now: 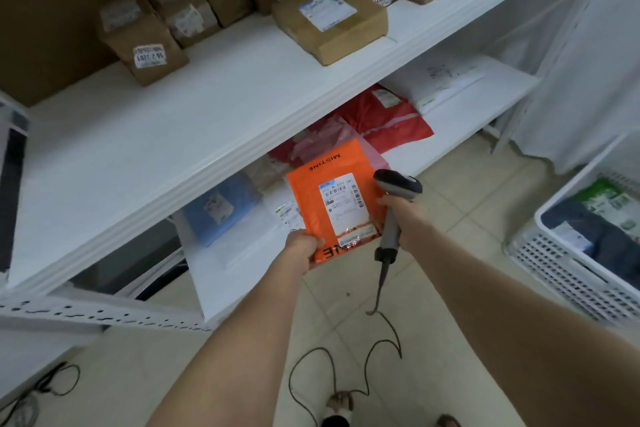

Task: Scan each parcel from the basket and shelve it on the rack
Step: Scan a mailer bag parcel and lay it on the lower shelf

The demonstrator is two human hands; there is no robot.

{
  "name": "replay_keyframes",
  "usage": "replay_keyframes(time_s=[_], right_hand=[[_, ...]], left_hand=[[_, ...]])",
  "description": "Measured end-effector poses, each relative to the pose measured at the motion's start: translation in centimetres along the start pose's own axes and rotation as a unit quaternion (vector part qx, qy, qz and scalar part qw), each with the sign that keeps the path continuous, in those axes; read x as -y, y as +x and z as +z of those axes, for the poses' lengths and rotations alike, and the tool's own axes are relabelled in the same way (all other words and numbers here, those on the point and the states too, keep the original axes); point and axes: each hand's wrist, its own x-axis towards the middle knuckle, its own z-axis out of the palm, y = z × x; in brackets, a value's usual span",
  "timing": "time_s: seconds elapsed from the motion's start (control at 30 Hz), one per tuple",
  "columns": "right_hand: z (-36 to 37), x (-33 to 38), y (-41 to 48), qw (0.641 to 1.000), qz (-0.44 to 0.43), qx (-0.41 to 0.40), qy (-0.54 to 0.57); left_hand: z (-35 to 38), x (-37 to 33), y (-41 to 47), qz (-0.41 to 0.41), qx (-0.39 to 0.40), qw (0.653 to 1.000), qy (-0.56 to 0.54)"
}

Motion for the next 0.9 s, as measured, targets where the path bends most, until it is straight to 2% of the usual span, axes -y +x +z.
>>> replay_keyframes(time_s=[0.17, 0.3, 0.53, 0.73, 0.9], right_hand=[[7.5, -6.7, 5.0, 1.0, 0.017, 0.007, -0.011], [13.1, -12.7, 9.2, 0.998, 0.046, 0.011, -0.033], [18.3, -20.3, 15.0, 0.997, 0.062, 0.013, -0.053], [20.5, -23.6, 17.6, 0.996, 0.057, 0.019, -0.058], [22.2, -24.2, 18.2, 0.995, 0.069, 0.037, -0.057]], left_hand=[[-7.0, 2.8, 7.0, -0.027, -0.053, 0.997, -0.052], [-12.0, 5.6, 13.1, -0.044, -0.1, 0.993, -0.044], [-15.9, 10.8, 21.1, -0.099, -0.138, 0.983, -0.067], [-17.4, 12.2, 24.1, -0.102, -0.147, 0.982, -0.057], [-18.4, 11.6, 25.2, -0.058, -0.157, 0.984, -0.054]])
